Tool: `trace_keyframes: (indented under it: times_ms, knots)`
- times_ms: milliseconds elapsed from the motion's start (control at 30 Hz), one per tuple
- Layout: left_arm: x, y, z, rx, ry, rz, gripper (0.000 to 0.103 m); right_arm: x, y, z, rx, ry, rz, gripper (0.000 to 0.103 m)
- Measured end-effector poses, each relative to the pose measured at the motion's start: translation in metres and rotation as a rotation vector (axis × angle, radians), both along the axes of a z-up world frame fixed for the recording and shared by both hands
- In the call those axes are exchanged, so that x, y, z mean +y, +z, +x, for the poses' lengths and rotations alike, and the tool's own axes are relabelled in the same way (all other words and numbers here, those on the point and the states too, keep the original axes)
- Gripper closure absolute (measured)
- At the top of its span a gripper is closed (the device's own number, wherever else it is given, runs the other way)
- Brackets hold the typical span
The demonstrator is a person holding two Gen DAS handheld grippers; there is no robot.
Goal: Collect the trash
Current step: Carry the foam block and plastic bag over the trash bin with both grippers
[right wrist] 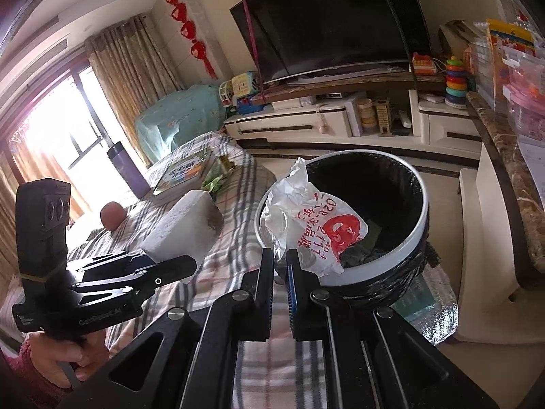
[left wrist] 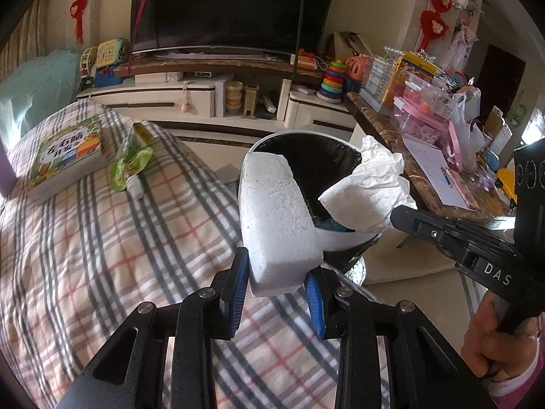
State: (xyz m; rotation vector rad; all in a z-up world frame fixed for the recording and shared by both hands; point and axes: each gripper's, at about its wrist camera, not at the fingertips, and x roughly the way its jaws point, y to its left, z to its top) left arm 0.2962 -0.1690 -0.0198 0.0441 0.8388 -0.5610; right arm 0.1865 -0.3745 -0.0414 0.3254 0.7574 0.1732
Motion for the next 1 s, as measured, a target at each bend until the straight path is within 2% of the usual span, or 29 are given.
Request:
trace_keyframes:
  times_ms: [1000]
  knots:
    - [-0.055,-0.004,0.056,-0.004,-0.052,0.051,0.073,-0.034,-0.002,0.037,0.016,-0.033,-0.031,0.096]
